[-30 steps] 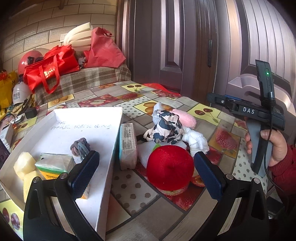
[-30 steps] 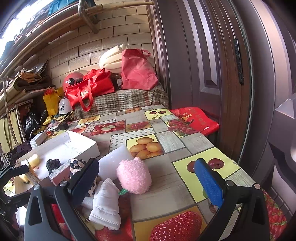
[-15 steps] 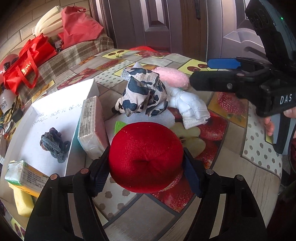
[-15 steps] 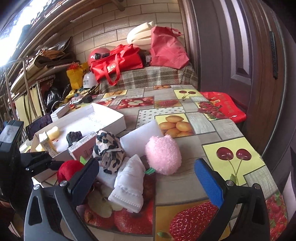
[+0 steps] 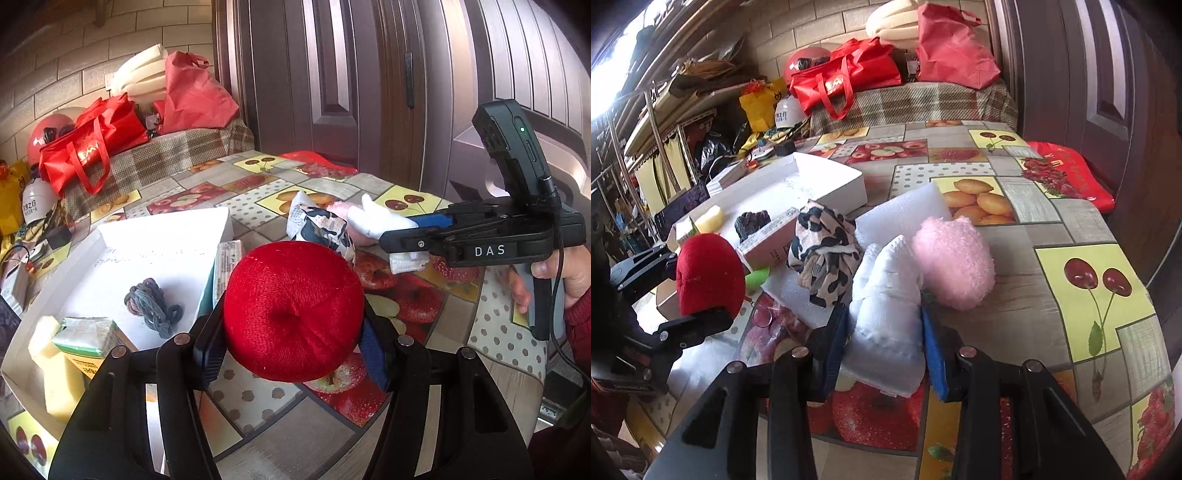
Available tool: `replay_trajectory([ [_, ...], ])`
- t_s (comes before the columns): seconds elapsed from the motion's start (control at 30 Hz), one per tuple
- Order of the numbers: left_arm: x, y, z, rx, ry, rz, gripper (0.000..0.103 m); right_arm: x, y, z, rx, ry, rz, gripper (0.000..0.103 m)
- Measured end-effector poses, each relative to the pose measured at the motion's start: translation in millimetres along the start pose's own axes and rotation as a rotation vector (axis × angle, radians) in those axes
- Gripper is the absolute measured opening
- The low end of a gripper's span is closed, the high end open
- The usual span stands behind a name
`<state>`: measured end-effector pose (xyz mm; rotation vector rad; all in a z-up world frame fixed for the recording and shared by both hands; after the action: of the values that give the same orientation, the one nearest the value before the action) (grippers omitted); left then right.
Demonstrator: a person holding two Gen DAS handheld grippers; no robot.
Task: Organize soft objects
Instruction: 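Carry the red plush and the white sock over the white tray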
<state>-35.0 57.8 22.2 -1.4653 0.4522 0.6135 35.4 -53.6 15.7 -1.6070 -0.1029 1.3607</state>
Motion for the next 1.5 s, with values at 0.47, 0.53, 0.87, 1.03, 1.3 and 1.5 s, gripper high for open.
replay_trajectory([
  [0.47, -24.1, 2.1, 25.6, -0.113, -0.039, -0.119, 0.062, -48.5, -13.1, 29.6, 0.023, 0.027, -0.405, 0.039],
  [0.53, -24.3, 1.9, 24.9, -0.115, -0.043, -0.121, 0.062, -46.0, -13.7, 39.1, -0.009, 0.024, -0.401, 0.039],
  [0.87, -28.0, 3.4, 32.6, -0.145, -0.060, -0.137, 0.062, -40.2, -11.0, 61.6, -0.075, 0.008, -0.386, 0.039],
  [1.03, -31.8, 6.2, 36.4, -0.154, -0.084, -0.147, 0.062, -38.4, -10.3, 65.7, -0.087, 0.002, -0.380, 0.039],
  [1.3, -44.7, 14.7, 51.7, -0.162, -0.147, -0.166, 0.062, -36.4, -9.5, 71.3, -0.103, -0.009, -0.372, 0.039],
  [1.5, -55.5, 29.7, 83.2, -0.202, -0.211, -0.152, 0.062, -32.0, -10.6, 80.5, -0.129, -0.026, -0.357, 0.039],
])
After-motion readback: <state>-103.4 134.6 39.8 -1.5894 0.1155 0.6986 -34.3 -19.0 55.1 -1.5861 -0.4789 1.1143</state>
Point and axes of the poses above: each gripper's, at about its wrist camera, not at the fingertips, and x roughly the way its jaws point, z to its left, y to its underside, the point moved 4 cm from there along x, roughly the way its jaws point, and after that the axes turned 9 degrees about z, right-handed, at the moved point
